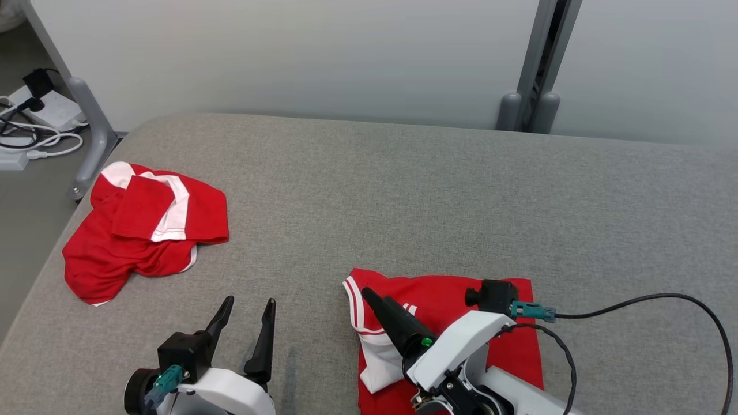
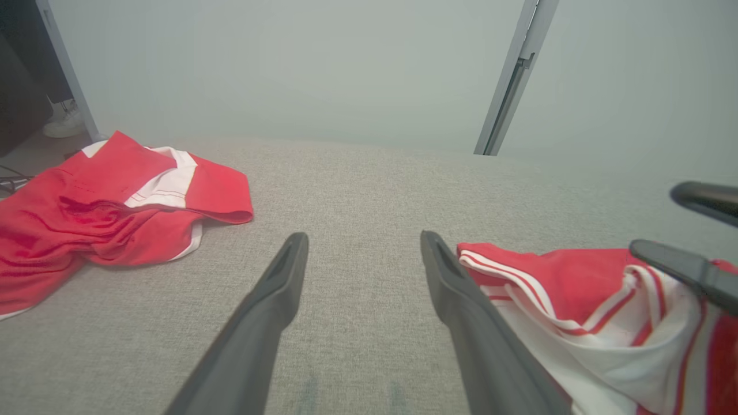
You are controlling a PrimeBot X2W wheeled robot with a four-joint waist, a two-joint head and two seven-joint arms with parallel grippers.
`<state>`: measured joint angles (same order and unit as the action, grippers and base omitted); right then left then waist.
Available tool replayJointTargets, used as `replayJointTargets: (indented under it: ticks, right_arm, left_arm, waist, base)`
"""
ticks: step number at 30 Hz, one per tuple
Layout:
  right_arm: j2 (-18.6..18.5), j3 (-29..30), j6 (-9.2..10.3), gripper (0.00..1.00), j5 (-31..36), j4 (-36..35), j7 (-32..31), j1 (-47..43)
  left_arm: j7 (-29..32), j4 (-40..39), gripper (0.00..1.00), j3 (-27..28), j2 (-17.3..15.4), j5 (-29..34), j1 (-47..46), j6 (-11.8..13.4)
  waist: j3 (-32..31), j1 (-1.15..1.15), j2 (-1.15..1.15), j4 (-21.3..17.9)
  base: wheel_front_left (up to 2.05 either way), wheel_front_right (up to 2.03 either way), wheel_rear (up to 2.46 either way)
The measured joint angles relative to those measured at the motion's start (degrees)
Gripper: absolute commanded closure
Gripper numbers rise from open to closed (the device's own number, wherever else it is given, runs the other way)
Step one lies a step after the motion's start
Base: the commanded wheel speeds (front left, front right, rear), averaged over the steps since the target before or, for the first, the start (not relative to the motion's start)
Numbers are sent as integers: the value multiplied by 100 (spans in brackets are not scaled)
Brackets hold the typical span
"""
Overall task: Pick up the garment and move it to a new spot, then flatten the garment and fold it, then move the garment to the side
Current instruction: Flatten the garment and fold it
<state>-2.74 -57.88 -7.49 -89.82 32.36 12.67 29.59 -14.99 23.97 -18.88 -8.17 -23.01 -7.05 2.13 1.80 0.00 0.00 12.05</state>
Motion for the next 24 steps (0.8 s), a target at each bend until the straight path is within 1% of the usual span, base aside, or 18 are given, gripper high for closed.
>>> replayJointTargets:
  ticks: [3, 7, 10, 12, 16, 17, 19, 21, 24]
  right_arm:
    - [-5, -83, 0, 0, 16, -20, 51, 123]
    - [3, -180, 0, 0, 121, -291, 90, 297]
    - [-41, -62, 0, 0, 379, -441, 152, 444]
    - [-185, 138, 0, 0, 675, -523, 188, 549]
    - [-651, 867, 0, 0, 1586, -545, 230, 615]
    - [-764, 1102, 0, 0, 1912, -537, 233, 604]
    - [-994, 1535, -1, 0, 2776, -463, 233, 500]
    - [-1094, 2105, 0, 0, 3289, -425, 234, 216]
    - [-1180, 2865, -1, 0, 4069, -549, 233, -255]
  left_arm:
    - [0, -2, 0, 23, -5, 18, 39, -1]
    - [0, -13, 0, 46, -19, 26, 71, -2]
    - [0, -18, 0, 64, -26, 26, 74, -2]
    - [0, -36, 0, 70, -26, 29, 75, 1]
    - [0, -124, 0, 114, -22, 33, 79, 22]
    - [0, -153, 0, 125, -19, 35, 78, 23]
    - [0, -214, 0, 145, -11, 42, 77, 22]
    - [0, -298, 0, 201, -12, 73, 76, 21]
    - [0, -401, 0, 285, -21, 123, 59, 21]
  waist:
    - [-49, 0, 0, -70]
    - [-86, 0, 0, -154]
    - [-102, 0, 0, -204]
    - [-111, 0, 0, -232]
    - [-100, 0, 0, -286]
    - [-90, 0, 0, -297]
    - [-65, 0, 0, -315]
    - [-35, 0, 0, -334]
    - [22, 0, 0, -372]
  base:
    - [0, 0, 0]
    - [0, 0, 0]
    - [0, 0, 0]
    - [0, 0, 0]
    - [0, 0, 0]
    - [0, 0, 0]
    - [0, 0, 0]
    - [0, 0, 0]
    - [0, 0, 0]
